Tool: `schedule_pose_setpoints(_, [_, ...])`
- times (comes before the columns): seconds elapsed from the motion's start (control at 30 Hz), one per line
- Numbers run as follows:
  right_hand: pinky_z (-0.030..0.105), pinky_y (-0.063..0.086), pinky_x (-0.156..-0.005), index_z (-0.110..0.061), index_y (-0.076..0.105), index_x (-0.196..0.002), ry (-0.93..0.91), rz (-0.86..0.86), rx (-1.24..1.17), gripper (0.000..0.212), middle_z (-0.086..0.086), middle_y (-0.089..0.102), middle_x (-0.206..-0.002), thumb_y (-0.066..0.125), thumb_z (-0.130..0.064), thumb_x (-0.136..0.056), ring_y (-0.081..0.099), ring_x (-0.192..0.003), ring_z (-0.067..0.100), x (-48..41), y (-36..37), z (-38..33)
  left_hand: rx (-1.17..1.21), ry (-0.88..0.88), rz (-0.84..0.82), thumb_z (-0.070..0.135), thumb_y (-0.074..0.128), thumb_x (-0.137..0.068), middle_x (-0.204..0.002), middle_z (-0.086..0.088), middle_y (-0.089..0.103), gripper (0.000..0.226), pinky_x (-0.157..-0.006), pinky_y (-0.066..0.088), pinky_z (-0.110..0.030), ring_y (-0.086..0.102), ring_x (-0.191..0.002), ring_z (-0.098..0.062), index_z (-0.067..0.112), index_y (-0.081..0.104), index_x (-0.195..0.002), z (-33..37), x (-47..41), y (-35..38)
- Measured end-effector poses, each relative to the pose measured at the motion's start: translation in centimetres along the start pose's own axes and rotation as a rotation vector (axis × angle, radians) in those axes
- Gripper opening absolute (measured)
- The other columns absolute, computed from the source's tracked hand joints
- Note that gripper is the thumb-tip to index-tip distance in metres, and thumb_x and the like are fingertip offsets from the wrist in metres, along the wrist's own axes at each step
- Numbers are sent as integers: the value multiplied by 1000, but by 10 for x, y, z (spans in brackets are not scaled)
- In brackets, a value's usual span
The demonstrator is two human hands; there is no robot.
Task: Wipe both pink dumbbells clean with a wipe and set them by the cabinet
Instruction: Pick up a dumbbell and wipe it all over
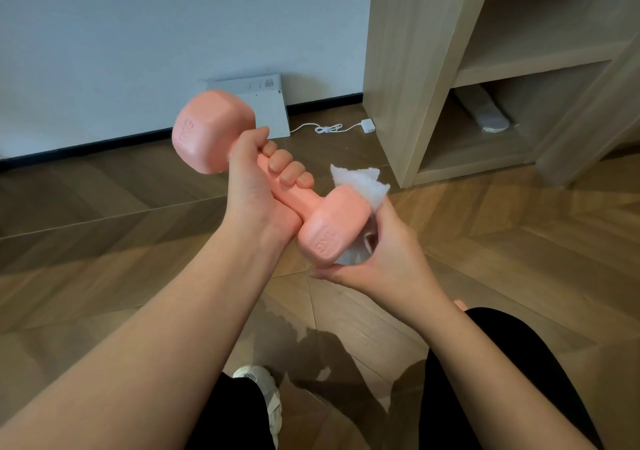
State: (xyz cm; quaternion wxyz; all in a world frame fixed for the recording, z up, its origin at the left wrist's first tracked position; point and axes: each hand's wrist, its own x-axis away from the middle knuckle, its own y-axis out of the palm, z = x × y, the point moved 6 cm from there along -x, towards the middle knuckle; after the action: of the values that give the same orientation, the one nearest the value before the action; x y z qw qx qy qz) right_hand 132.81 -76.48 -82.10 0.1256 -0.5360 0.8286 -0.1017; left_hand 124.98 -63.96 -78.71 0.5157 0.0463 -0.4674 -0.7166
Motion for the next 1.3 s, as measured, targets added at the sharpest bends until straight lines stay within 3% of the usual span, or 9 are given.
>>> schedule_pose_setpoints(0.13, [-1,43,-75,-48,38,-115,-10,23,-40,77,-32,52,-110,89,-38,-58,47,-109,-18,0,4,-3,30,-3,-13,23,50,-90,-45,9,26,36,-40,27,-21,24,-37,-10,21,36,-57,2,-1,2])
schedule_pose_setpoints(0.3, [17,44,-98,-25,37,-137,-324,159,70,83,-15,40,-134,84,-31,-68,41,-129,5,3,3,-23,61,17,0,20,49,-90,-45,9,27,35,-40,26,-21,24,-37,-10,21,36,-57,7,-3,2])
schedule_pose_setpoints(0.43, [1,43,-79,-60,36,-112,-80,70,-75,79,-36,49,-114,89,-34,-58,48,-110,-14,-3,8,-8,-6,43,-28,20,48,-90,-45,9,25,36,-39,26,-21,22,-36,-10,21,36,-56,9,-2,4])
schedule_pose_setpoints(0.53, [-2,43,-75,-50,40,-112,35,-12,-243,76,-42,53,-104,90,-25,-60,49,-106,-18,-6,12,6,4,26,-50,20,47,-90,-45,9,24,37,-38,26,-21,22,-36,-10,21,36,-54,9,-2,7])
schedule_pose_setpoints(0.67, [7,48,-80,-42,39,-122,15,-52,-332,77,-31,55,-109,87,-21,-64,53,-112,-8,-6,13,1,50,26,-39,19,47,-89,-44,8,25,37,-38,25,-21,23,-35,-10,20,34,-55,9,-2,6])
schedule_pose_setpoints(0.93, [7,46,-85,-48,39,-122,-21,0,-203,78,-20,49,-124,87,-28,-65,49,-118,-5,-8,5,-9,56,59,-28,19,47,-89,-44,8,25,36,-40,25,-21,22,-37,-10,21,35,-55,17,-2,4])
schedule_pose_setpoints(1.03, [20,52,-87,-31,47,-128,49,-139,-458,66,-12,61,-121,80,-14,-74,57,-117,7,-6,7,-8,48,69,-23,19,47,-89,-45,8,25,36,-40,25,-21,22,-37,-11,20,35,-55,18,-2,3])
schedule_pose_setpoints(1.17, [44,50,-98,-20,53,-127,164,-104,-753,62,5,63,-123,79,-24,-71,58,-120,25,-7,8,-7,4,97,-29,20,47,-90,-46,8,24,35,-41,25,-22,21,-38,-11,21,35,-57,18,-2,4])
schedule_pose_setpoints(1.3, [33,57,-84,-20,52,-124,183,19,-878,59,-4,67,-108,76,-12,-71,64,-104,14,-6,16,-8,-22,123,-64,19,47,-90,-46,8,24,35,-41,26,-23,21,-38,-11,21,35,-57,15,0,9])
